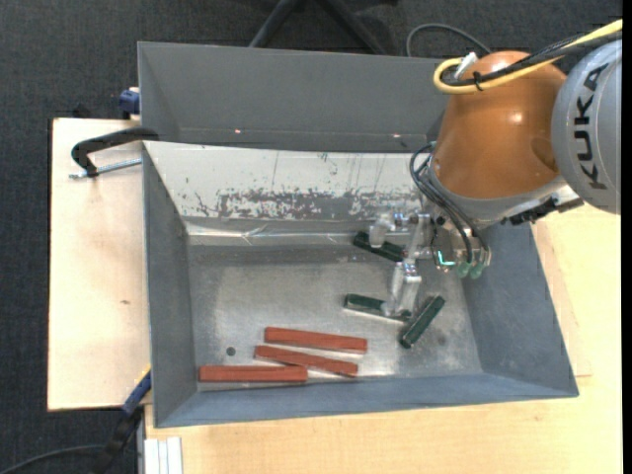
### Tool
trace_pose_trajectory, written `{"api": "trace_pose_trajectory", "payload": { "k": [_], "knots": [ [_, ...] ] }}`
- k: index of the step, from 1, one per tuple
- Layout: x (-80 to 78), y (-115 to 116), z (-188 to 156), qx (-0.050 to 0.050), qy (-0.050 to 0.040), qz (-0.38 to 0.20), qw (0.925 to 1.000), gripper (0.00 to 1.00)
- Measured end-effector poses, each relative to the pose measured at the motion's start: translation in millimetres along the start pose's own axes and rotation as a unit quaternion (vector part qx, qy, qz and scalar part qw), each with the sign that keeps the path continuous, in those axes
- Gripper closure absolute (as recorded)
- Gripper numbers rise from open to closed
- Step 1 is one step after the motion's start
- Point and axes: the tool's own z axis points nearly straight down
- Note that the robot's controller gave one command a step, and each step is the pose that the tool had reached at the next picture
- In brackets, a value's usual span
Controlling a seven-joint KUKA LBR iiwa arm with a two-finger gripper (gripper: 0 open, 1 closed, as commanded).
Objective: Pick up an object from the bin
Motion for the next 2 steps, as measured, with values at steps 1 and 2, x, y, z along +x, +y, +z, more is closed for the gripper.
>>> {"api": "trace_pose_trajectory", "payload": {
  "k": [1, 2],
  "knots": [
    [-0.7, 8.1, 145.4, 0.000, 0.0001, -0.010, 0.9999, 0.00],
    [-2.5, 7.9, 140.9, 0.000, -0.0035, -0.010, 0.9999, 1.00]
  ]
}}
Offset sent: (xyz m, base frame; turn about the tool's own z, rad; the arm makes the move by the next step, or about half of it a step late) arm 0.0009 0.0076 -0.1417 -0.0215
